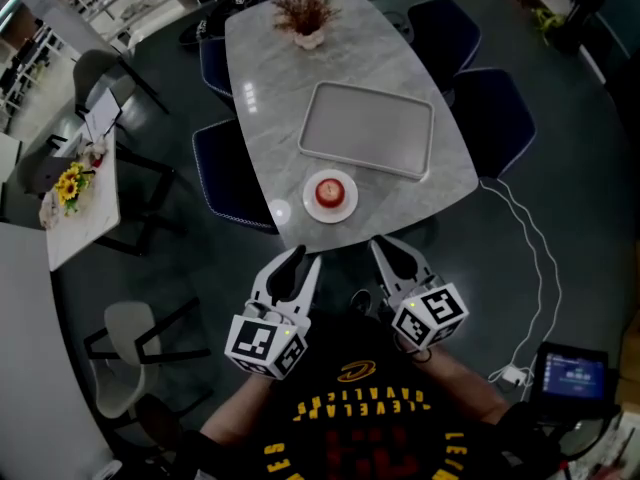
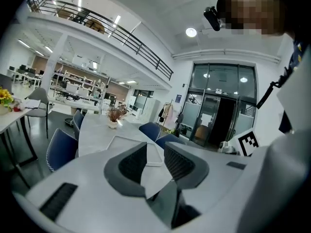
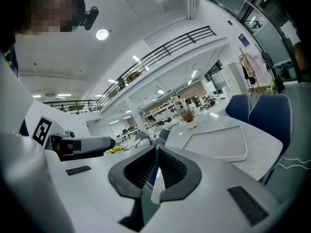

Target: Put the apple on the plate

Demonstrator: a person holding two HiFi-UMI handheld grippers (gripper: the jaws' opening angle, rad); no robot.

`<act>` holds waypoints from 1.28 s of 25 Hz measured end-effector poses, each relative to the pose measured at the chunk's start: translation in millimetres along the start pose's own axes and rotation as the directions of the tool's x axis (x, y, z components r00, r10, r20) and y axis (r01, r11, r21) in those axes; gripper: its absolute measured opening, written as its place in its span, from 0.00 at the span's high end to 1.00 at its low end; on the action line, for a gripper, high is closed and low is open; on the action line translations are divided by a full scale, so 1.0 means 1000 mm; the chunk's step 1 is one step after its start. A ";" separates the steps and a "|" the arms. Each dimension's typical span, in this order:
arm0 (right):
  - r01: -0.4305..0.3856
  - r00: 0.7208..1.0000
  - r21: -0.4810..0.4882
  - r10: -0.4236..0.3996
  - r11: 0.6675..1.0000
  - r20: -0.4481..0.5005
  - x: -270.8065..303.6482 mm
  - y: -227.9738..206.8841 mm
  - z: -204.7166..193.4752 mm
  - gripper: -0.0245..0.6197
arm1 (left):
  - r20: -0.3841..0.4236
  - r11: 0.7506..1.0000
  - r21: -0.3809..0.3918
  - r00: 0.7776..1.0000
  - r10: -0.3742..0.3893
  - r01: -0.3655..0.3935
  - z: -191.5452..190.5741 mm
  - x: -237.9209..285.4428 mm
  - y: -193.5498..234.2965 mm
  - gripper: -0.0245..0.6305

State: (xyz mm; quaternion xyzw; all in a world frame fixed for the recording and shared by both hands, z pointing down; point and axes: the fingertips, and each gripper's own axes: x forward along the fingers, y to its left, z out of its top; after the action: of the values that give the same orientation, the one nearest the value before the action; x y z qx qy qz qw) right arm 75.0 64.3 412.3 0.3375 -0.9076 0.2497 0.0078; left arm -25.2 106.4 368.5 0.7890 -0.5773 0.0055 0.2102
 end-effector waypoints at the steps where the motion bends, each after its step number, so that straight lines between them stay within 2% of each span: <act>1: 0.001 1.000 0.004 -0.001 1.000 -0.008 0.003 -0.004 -0.001 0.95 | -0.002 1.000 -0.004 1.000 0.010 -0.010 0.000 0.004 0.006 0.79; 8: 0.070 0.997 0.013 -0.070 0.997 -0.041 0.028 -0.040 -0.004 0.95 | -0.024 0.998 0.000 0.998 0.060 -0.060 -0.002 0.034 0.063 0.79; 15: 0.170 0.982 -0.033 -0.172 0.985 -0.082 0.051 -0.077 -0.011 0.95 | -0.145 1.000 0.013 0.989 -0.004 0.006 -0.026 0.080 0.104 0.79; 21: 0.245 0.959 -0.076 -0.253 0.967 -0.127 0.081 -0.100 -0.037 0.95 | -0.318 0.998 -0.039 0.946 -0.067 0.058 -0.079 0.112 0.154 0.79; 23: 0.272 0.948 -0.082 -0.282 0.959 -0.151 0.088 -0.106 -0.049 0.89 | -0.356 0.996 -0.057 0.931 -0.082 0.066 -0.092 0.119 0.167 0.79; 32: 0.370 0.883 -0.067 -0.373 0.927 -0.286 0.119 -0.139 -0.106 0.89 | -0.498 0.988 -0.130 0.856 -0.141 0.087 -0.150 0.159 0.205 0.79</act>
State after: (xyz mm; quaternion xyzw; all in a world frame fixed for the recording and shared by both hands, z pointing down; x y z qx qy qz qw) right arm 52.6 -49.6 588.8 0.4642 -0.8160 0.2860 0.1918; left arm -124.6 -37.1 612.2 0.7809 -0.4537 0.1699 0.3944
